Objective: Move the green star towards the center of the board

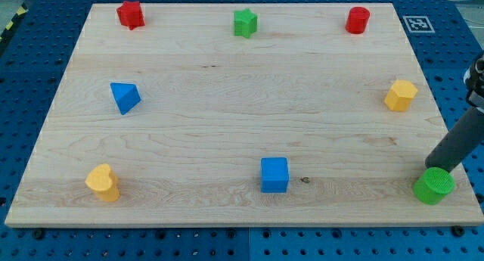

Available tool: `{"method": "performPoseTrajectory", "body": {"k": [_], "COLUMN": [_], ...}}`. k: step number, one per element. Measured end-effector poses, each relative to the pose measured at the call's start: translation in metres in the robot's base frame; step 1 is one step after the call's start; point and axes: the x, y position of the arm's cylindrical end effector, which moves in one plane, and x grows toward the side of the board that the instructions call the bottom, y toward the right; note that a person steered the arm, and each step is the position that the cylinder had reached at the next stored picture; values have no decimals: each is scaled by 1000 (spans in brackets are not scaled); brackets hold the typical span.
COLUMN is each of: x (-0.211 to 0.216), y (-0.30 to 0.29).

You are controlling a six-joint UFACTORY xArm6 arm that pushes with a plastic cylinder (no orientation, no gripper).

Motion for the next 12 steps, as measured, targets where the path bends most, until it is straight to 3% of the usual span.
{"method": "performPoseTrajectory", "body": {"k": [1,2,5,8,10,12], "x": [-2,-30,-163,-261,-364,-344], "y": [-15,-69,-222,-361,-366,-302]}}
